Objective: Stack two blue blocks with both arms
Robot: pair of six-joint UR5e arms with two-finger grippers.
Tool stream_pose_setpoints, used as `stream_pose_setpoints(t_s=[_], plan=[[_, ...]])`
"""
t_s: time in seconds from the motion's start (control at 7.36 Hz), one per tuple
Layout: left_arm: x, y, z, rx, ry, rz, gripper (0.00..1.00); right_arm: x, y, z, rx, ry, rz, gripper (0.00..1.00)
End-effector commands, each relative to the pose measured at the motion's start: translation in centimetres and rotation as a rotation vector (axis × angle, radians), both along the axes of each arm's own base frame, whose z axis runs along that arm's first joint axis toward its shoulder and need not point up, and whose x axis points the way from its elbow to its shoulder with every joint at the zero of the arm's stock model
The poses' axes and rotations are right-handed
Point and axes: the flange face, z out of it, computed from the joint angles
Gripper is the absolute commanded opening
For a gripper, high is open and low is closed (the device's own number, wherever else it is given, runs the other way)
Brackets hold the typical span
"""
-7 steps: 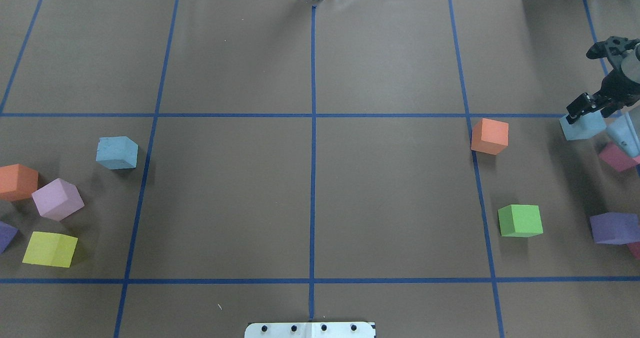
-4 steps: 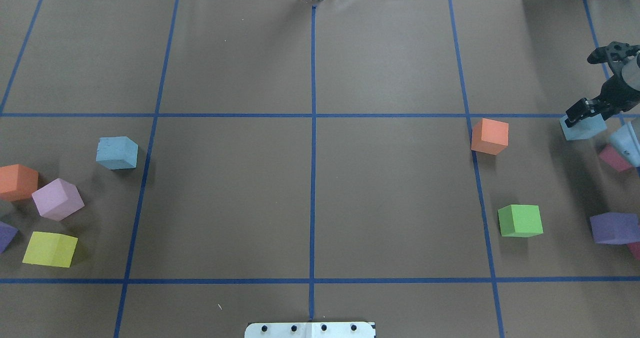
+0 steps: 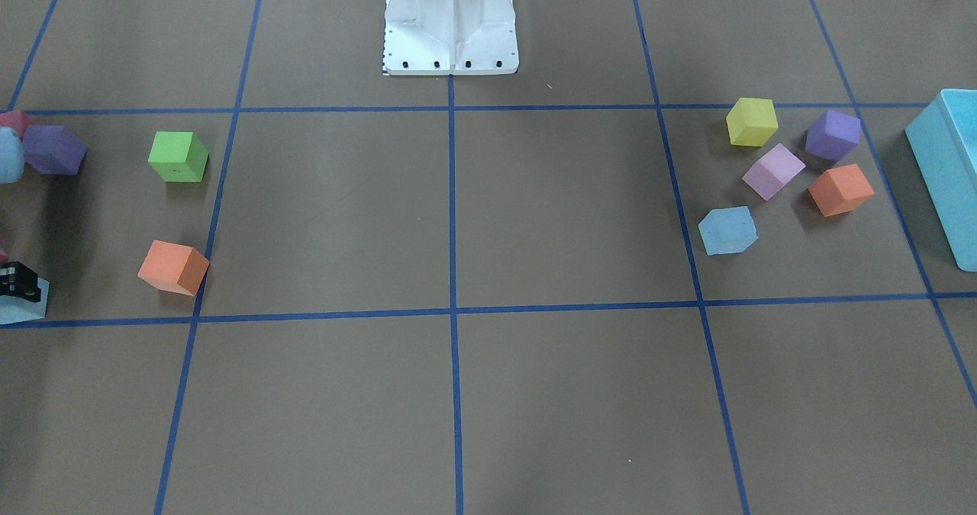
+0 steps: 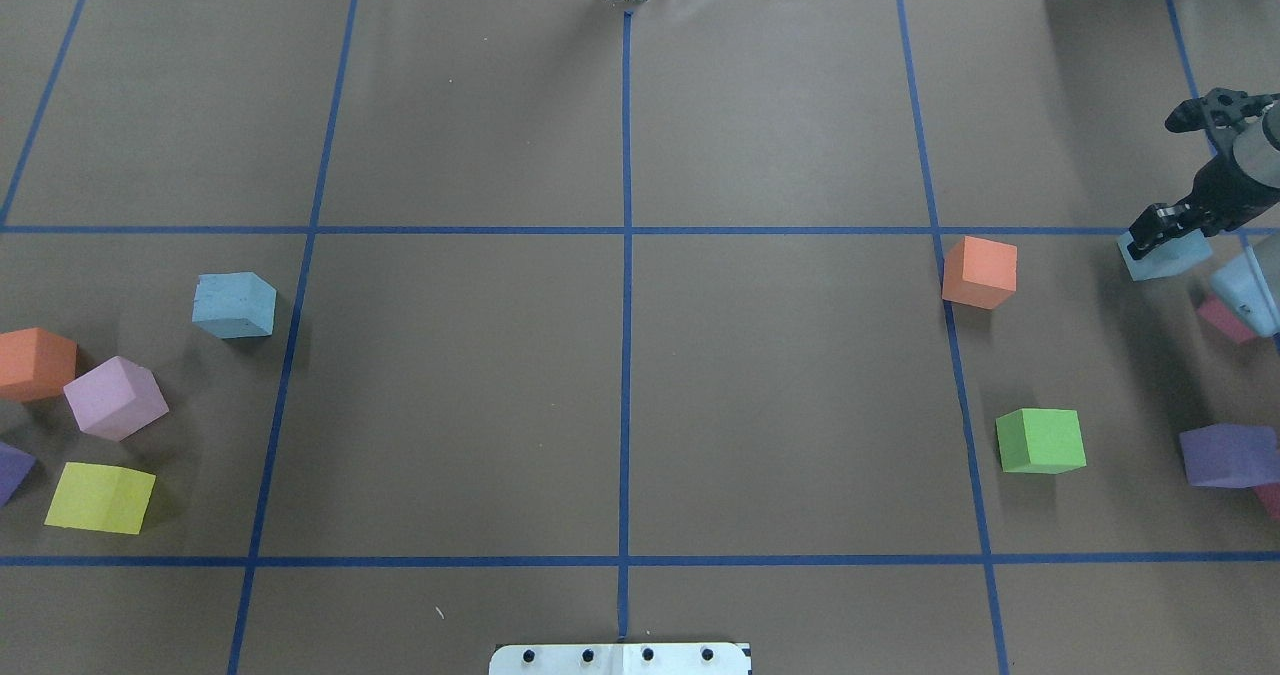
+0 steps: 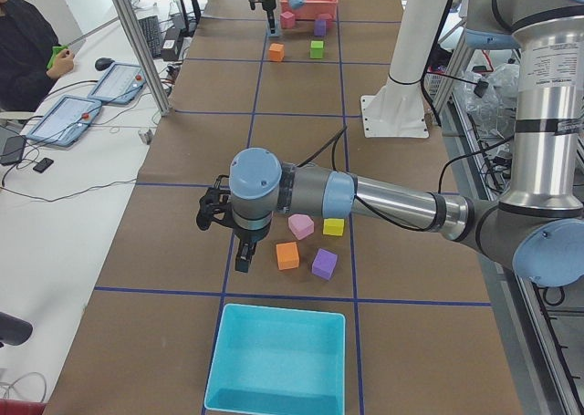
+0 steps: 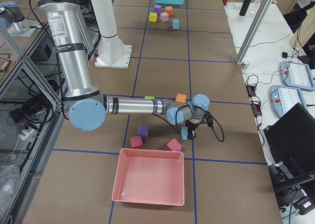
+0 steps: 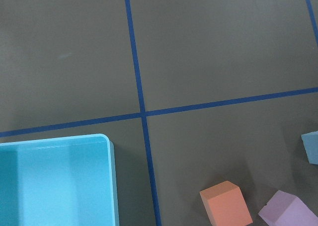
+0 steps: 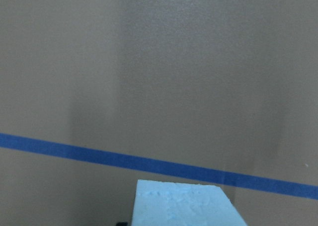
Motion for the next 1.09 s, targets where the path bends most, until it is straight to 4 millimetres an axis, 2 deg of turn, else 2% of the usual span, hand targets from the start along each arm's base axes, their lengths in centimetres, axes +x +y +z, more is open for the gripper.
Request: stream_pose_setpoints(t_s=[0.0, 0.14, 0.27, 0.41, 0.54, 0.68, 0.81, 0.95], plan=[[3.2, -2.7, -2.5, -0.048, 0.009, -0.018, 0.98, -1.0, -1.9, -3.4, 0.01, -0.031, 0.014, 0.64], [6.0, -4.3, -4.4, -0.072, 0.018, -0.012, 0.98, -0.9, -2.9, -6.8, -0.015, -0.059, 0.015, 0.64], [9.5, -5.8, -6.8, -0.102, 0.034, -0.015, 0.98, -1.0, -3.4, -13.0, -0.049, -0.05, 0.025, 0.64], [13.3, -6.6, -8.4, -0.13, 0.05, -0.014, 0.98, -1.0, -3.2, -20.7, -0.092, -0.035, 0.041, 0.64], [17.0, -7.2, -10.0, -0.154, 0.065, -0.017, 0.98, -2.5, -1.9, -26.6, -0.128, -0.04, 0.075, 0.64], [21.1, -7.6, -11.2, -0.172, 0.038, -0.033, 0.98, -7.2, -0.6, -30.3, -0.185, -0.052, 0.113, 0.63], [26.6, -7.5, -12.4, -0.188, 0.024, -0.036, 0.98, -11.6, 0.3, -34.3, -0.224, -0.063, 0.143, 0.62], [29.4, -7.5, -12.5, -0.211, 0.023, -0.056, 0.98, -14.1, 1.5, -37.0, -0.244, -0.077, 0.159, 0.62]])
